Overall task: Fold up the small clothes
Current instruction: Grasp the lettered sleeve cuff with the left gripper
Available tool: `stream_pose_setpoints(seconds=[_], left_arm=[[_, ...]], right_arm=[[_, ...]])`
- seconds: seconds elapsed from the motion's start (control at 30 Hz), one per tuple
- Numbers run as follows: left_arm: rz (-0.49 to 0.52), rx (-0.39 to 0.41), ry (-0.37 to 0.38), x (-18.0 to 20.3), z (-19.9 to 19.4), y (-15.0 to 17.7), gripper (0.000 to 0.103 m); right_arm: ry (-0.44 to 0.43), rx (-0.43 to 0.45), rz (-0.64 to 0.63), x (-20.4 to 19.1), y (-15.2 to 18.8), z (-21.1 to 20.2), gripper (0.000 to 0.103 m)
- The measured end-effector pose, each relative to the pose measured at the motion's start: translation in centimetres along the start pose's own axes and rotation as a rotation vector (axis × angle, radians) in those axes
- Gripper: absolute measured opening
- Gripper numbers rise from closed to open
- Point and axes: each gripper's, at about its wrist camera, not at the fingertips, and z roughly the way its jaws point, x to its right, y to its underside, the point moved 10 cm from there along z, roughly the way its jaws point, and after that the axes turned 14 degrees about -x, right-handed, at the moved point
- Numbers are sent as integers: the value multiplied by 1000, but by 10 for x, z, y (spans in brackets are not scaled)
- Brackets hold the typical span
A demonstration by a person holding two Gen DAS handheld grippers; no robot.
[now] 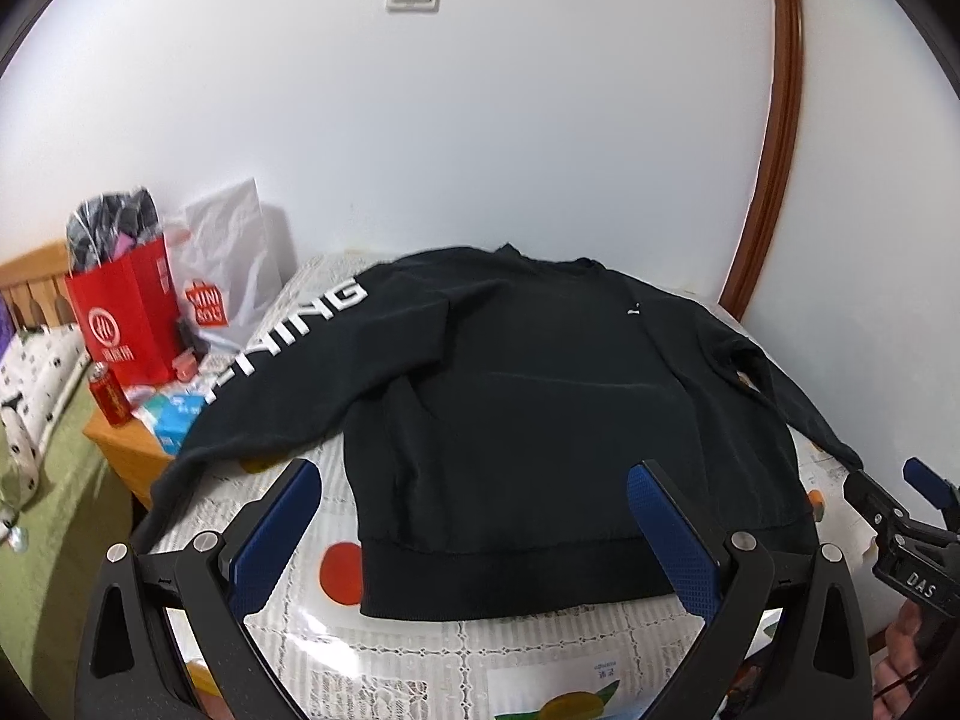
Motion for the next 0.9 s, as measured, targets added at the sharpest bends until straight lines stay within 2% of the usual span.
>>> stream_pose_setpoints(seconds=[0.2, 0.33, 0.5, 0.6, 0.77, 0.9], left_arm=[[-30, -4, -19, -20, 6, -1, 103], [-88, -60, 24, -33, 23, -1, 103], [-145, -80, 13, -59, 47, -1, 103], [-223, -112, 32, -85, 71, 4, 102], [-367, -143, 81, -128, 104, 14, 99], [-423, -156, 83, -155, 128, 16, 93]], right_arm=[[-18, -15, 46, 5, 0, 9, 103], [-41, -25, 54, 7, -1, 17, 103], [-76, -29, 30, 0, -4, 30, 103], [-100, -42, 34, -4, -9, 41, 103], [-77, -78, 45, -2, -16, 69, 102], [-24, -105, 70, 7, -18, 87, 102]])
